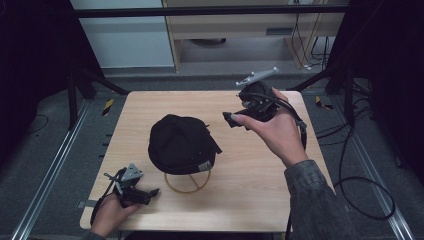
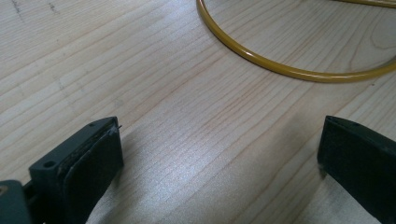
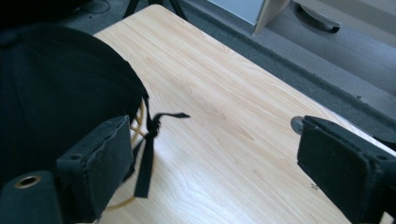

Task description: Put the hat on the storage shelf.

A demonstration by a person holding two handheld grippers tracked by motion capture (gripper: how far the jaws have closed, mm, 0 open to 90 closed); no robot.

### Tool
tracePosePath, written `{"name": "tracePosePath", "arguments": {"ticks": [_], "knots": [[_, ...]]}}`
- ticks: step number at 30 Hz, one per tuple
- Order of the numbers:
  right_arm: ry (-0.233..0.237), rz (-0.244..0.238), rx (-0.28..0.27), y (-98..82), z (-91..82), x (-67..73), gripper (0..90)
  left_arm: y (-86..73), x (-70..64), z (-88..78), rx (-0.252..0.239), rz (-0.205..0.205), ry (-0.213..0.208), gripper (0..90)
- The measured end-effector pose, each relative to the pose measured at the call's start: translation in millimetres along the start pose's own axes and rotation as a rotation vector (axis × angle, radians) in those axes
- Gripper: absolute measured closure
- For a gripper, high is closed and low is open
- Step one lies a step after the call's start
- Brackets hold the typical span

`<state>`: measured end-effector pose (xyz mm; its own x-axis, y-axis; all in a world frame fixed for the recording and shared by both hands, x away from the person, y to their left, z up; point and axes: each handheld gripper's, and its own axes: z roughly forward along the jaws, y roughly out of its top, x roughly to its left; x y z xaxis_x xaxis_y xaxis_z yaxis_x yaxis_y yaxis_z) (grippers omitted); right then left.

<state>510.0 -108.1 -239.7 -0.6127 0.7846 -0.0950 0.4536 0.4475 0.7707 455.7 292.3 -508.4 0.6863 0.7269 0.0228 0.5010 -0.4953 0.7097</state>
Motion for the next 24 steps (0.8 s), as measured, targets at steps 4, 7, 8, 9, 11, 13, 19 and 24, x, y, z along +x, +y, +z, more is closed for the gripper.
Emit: {"name": "tracePosePath", "arguments": {"ticks": [4,7,8,9,11,13,19,24], "knots": [[-0.015,-0.012,-0.008,-18.4,-1.1,-5.5,8.6,-0.1,-0.2,0.2,-0.003,-0.003,0.001,0.0],[-0.037,-0.015,0.009,-34.6,1.4,-10.8,8.2,-0.1,-0.1,0.2,-0.003,-0.001,0.001,0.0],[-0.043,-0.008,0.014,-40.5,2.7,-13.2,8.2,-0.2,-0.2,0.2,-0.003,-0.003,0.002,0.0],[-0.041,-0.001,0.016,-43.9,3.6,-14.5,8.2,-0.2,-0.2,0.2,-0.003,-0.001,0.002,0.0],[-0.039,0.003,0.025,-52.0,5.7,-17.4,8.2,-0.2,-0.3,0.2,-0.003,-0.002,0.002,0.0],[-0.041,0.005,0.035,-59.0,7.1,-19.3,8.3,-0.2,-0.2,0.2,-0.003,-0.001,0.002,0.0],[-0.056,0.016,0.059,-80.3,13.8,-22.6,11.7,-0.2,-0.3,0.0,0.0,-0.002,0.001,0.0],[-0.06,0.035,0.085,-99.6,21.1,-26.9,13.9,-0.2,-0.3,0.0,0.0,-0.002,0.001,0.0]]}}
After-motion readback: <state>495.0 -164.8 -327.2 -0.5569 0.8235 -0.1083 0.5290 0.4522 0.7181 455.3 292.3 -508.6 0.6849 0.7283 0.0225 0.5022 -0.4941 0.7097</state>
